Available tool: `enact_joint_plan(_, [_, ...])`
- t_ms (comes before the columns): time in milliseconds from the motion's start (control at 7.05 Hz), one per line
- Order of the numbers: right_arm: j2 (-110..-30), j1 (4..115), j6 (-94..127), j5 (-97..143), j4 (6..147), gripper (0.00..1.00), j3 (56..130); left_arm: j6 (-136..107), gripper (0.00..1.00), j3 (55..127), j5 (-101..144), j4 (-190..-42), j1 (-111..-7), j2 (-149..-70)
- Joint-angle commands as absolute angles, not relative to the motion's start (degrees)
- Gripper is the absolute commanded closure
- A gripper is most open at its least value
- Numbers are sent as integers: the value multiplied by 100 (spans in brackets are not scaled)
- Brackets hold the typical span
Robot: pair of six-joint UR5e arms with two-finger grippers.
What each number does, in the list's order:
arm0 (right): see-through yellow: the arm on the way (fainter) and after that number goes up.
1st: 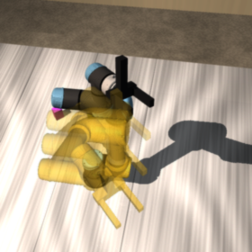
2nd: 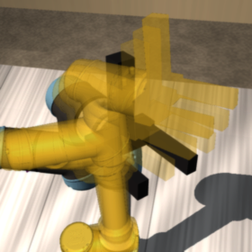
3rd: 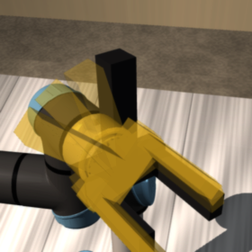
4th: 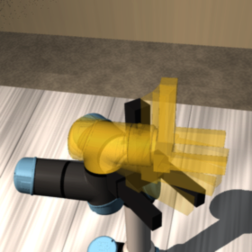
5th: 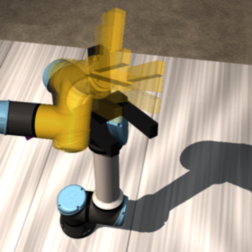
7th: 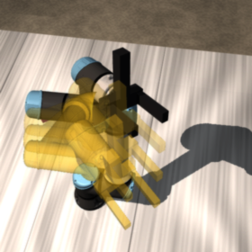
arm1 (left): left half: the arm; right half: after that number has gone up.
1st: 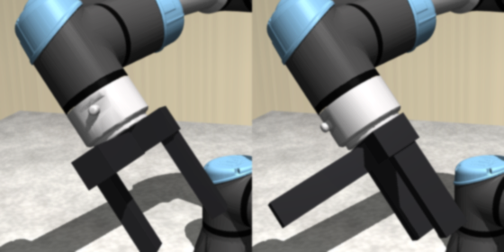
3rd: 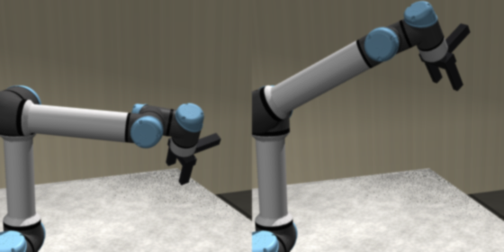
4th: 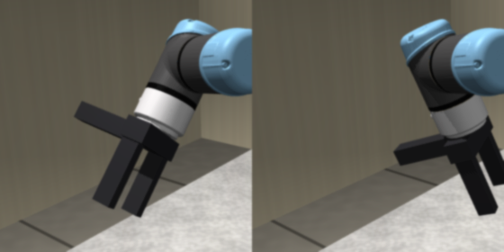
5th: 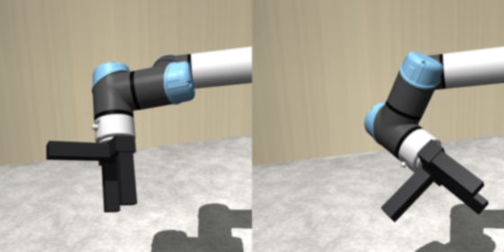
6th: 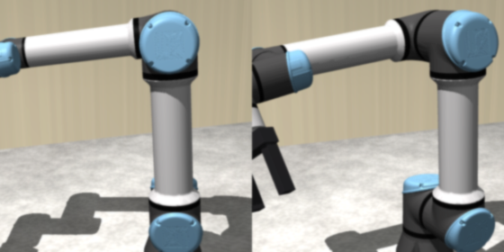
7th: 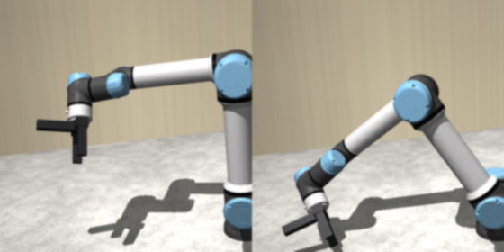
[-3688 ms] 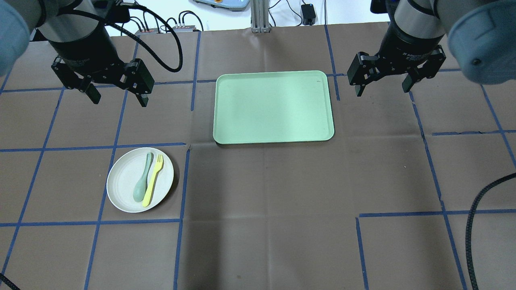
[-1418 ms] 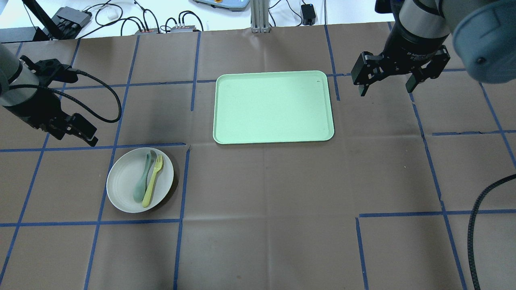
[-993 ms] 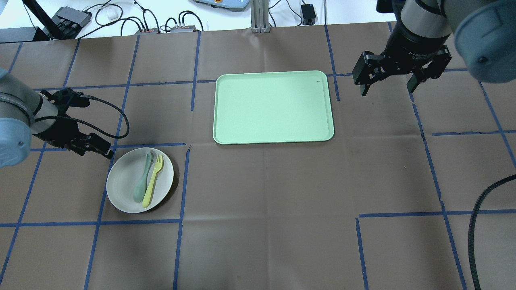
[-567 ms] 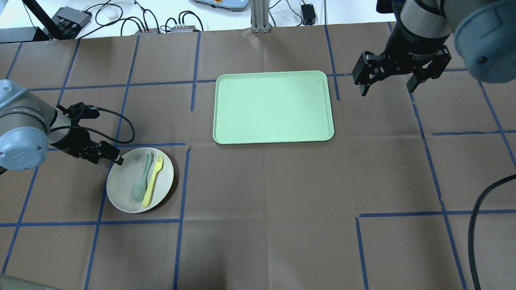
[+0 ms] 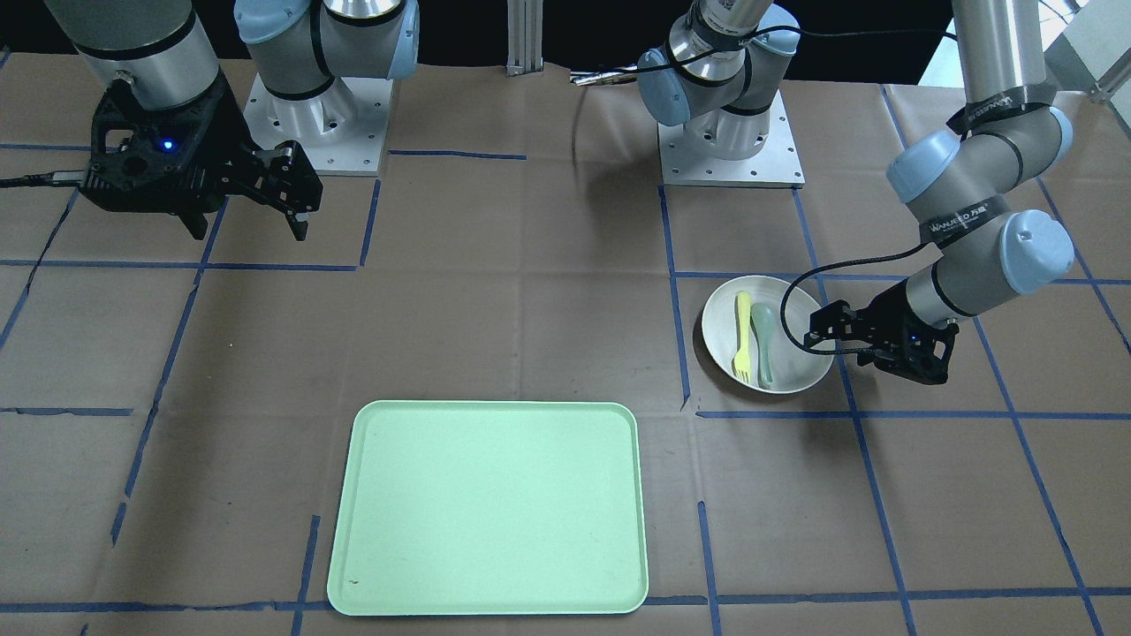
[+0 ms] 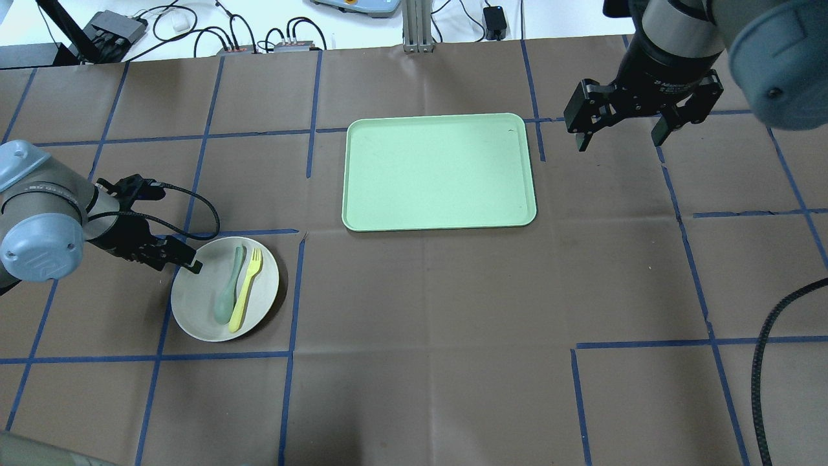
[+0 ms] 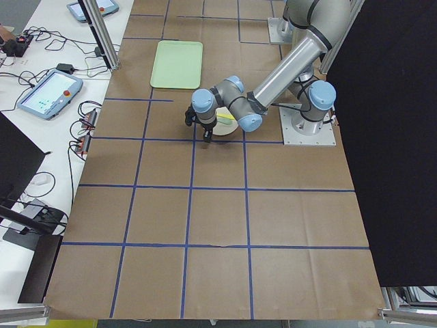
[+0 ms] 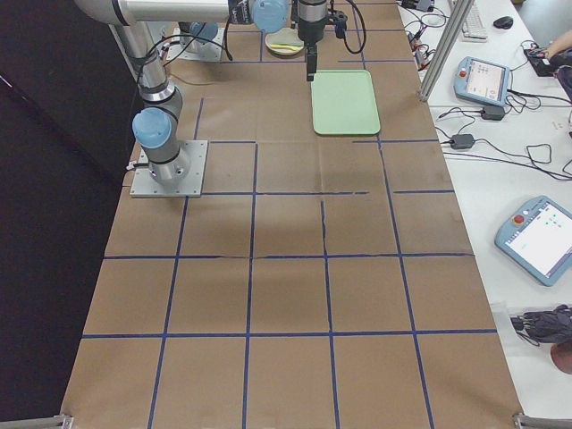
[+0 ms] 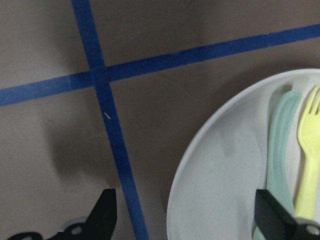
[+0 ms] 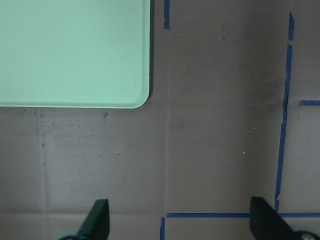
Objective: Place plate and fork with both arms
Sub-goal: 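Close the left gripper on the white plate's rim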
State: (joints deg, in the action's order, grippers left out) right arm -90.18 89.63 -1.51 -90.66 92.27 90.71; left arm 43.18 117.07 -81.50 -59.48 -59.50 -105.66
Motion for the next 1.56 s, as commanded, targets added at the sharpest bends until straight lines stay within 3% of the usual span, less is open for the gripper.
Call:
enact_joint_plan(0, [-9018, 8947, -158, -9088, 9228, 0, 9053, 4298, 3, 11733, -8165, -5924, -5941, -10564])
enact_joint_plan(426, [-9018, 8947, -158, -9079, 9229, 0, 9053, 4280, 3, 11786, -8174, -5863, -5941, -10635])
enact_joint_plan(567, [-9018, 8947, -158, -9079, 9229, 0, 9053, 4280, 14, 11786, -8174, -5854, -5941, -10643])
enact_joint_plan(709, [-9018, 8956, -150, -9070, 9229, 0, 9044, 4289, 34, 11795, -8174, -5854, -5941, -10635])
enact_joint_plan(851, [-9018, 8956, -149, -9070, 9229, 0, 9044, 4280, 47, 11795, -8183, -5854, -5941, -10643])
enact_joint_plan(1418, [-9026, 8956, -149, -9070, 9220, 0, 9035, 4272, 87, 11795, -8183, -5862, -5941, -10635])
